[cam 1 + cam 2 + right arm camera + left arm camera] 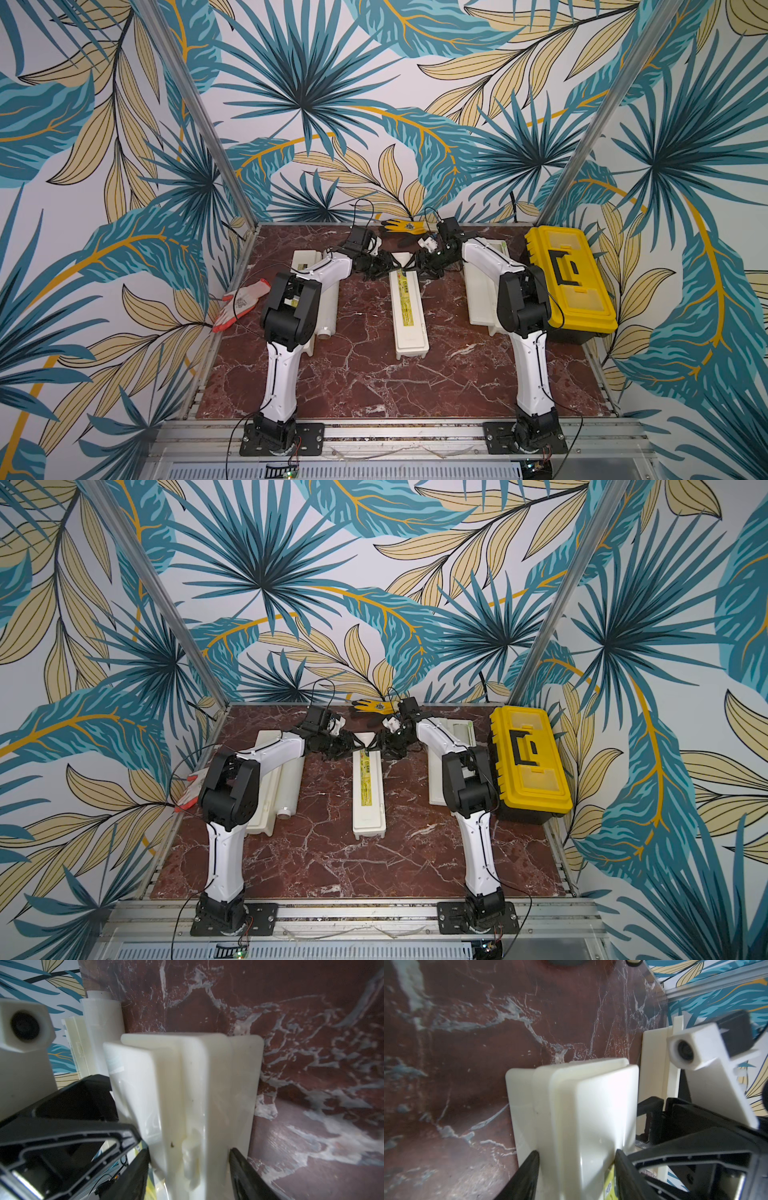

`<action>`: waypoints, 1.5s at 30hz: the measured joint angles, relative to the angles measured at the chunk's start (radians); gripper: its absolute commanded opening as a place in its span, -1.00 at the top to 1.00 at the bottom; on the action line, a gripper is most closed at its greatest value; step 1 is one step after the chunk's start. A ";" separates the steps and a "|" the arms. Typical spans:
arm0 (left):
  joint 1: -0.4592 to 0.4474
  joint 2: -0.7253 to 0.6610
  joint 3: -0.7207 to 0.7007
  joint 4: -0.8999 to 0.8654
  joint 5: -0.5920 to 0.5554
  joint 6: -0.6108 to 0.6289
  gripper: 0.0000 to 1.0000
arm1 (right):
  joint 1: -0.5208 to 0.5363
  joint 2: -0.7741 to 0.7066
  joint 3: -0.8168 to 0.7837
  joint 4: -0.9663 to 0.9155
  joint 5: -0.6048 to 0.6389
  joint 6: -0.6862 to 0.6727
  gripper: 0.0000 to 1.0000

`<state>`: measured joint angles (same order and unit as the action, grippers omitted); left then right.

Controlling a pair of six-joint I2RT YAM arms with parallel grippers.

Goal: Put plastic wrap rolls into dispensers
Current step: Close the lid on the plastic wrap cutting box, then open the lid.

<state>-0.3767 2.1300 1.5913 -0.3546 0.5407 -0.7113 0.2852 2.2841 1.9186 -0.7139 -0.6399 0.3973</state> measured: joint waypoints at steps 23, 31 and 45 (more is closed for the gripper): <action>0.008 -0.473 -0.238 -0.186 -0.322 0.075 -0.95 | 0.302 -0.267 -0.175 -0.110 0.678 0.130 -0.63; 0.013 -0.508 -0.330 -0.212 -0.354 0.076 -0.96 | 0.350 -0.180 -0.066 -0.172 0.733 0.146 -0.67; 0.013 -0.540 -0.383 -0.211 -0.367 0.068 -0.96 | 0.373 -0.095 0.061 -0.294 0.773 0.150 -0.51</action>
<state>-0.3637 1.5902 1.2083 -0.5652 0.1741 -0.6437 0.6582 2.1891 1.9797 -1.0077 0.1329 0.5468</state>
